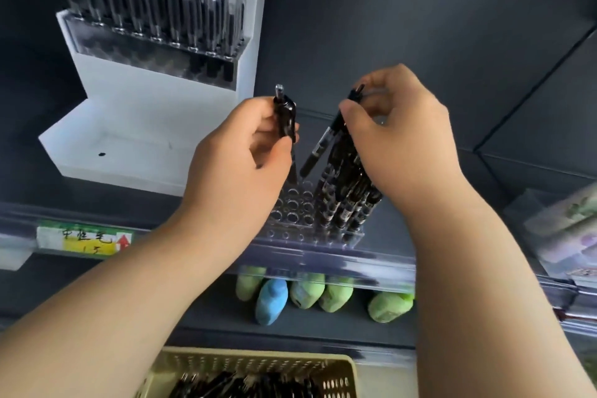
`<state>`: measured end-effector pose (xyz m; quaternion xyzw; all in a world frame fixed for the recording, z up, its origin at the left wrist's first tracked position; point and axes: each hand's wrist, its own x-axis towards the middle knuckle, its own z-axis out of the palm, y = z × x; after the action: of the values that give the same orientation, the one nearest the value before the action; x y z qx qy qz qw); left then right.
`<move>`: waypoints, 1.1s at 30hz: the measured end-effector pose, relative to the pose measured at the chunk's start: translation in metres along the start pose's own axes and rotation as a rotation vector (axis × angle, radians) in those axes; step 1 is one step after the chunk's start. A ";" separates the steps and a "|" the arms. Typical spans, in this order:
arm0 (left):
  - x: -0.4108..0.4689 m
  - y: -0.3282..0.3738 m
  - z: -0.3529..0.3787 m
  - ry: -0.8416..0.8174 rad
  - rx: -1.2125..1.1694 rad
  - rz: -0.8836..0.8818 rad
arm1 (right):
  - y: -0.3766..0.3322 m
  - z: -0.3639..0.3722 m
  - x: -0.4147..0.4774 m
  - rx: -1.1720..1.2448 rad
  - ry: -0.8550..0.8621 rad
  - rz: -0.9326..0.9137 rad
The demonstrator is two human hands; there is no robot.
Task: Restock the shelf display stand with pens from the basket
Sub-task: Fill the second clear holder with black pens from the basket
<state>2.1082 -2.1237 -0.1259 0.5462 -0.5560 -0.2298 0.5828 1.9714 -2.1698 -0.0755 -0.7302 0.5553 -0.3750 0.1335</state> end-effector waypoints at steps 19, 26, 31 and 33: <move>0.000 0.001 0.006 -0.006 -0.053 -0.045 | 0.006 0.011 -0.002 -0.199 0.057 -0.009; 0.000 -0.001 0.010 0.000 -0.035 -0.033 | 0.005 0.013 -0.004 -0.185 0.084 -0.033; 0.000 -0.005 0.014 -0.006 -0.017 -0.025 | 0.004 0.013 -0.005 -0.203 0.069 -0.045; 0.001 -0.006 0.015 -0.008 -0.021 -0.026 | 0.003 0.012 -0.005 -0.217 0.061 -0.041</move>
<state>2.0971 -2.1317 -0.1343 0.5464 -0.5487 -0.2455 0.5831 1.9771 -2.1685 -0.0874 -0.7399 0.5813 -0.3374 0.0292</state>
